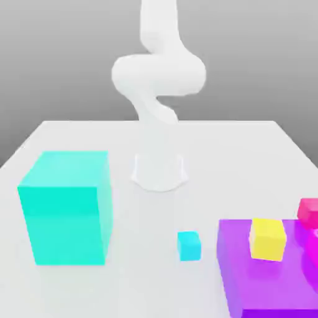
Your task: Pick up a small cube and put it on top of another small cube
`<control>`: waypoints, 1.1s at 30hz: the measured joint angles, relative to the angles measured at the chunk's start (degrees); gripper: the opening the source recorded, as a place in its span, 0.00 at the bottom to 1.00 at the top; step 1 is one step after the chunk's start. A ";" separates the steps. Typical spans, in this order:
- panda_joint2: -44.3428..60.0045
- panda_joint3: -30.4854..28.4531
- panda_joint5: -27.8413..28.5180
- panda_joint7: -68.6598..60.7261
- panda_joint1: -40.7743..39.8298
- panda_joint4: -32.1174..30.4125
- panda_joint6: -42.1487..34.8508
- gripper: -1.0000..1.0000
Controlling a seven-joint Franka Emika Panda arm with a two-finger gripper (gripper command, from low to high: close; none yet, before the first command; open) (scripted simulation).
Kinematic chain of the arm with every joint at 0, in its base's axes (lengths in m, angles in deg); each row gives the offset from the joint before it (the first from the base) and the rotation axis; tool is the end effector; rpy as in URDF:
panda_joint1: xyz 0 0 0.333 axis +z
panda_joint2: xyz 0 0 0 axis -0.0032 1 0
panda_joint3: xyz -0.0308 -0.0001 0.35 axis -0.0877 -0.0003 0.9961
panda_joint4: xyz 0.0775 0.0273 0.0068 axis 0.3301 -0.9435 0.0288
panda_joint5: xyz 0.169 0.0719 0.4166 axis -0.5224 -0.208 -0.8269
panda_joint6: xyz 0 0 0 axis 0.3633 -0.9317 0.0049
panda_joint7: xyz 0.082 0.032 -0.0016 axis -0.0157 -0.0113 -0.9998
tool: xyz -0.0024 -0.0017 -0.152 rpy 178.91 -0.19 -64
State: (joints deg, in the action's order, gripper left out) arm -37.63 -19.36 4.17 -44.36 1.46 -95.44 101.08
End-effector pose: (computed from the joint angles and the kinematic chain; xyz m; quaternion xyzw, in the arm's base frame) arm 0.4401 0.0094 0.6638 -0.8791 0.3092 -0.3425 0.1193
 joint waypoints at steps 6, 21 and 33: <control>7.81 -1.40 3.88 -12.25 4.00 -6.32 5.89 0.50; 26.70 -7.83 8.60 -45.61 13.18 -21.68 20.36 0.50; 42.13 -10.52 -1.08 -79.48 21.15 -32.84 32.97 0.50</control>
State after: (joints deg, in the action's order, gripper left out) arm 4.50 -29.88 3.09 -123.83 22.61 -128.28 134.06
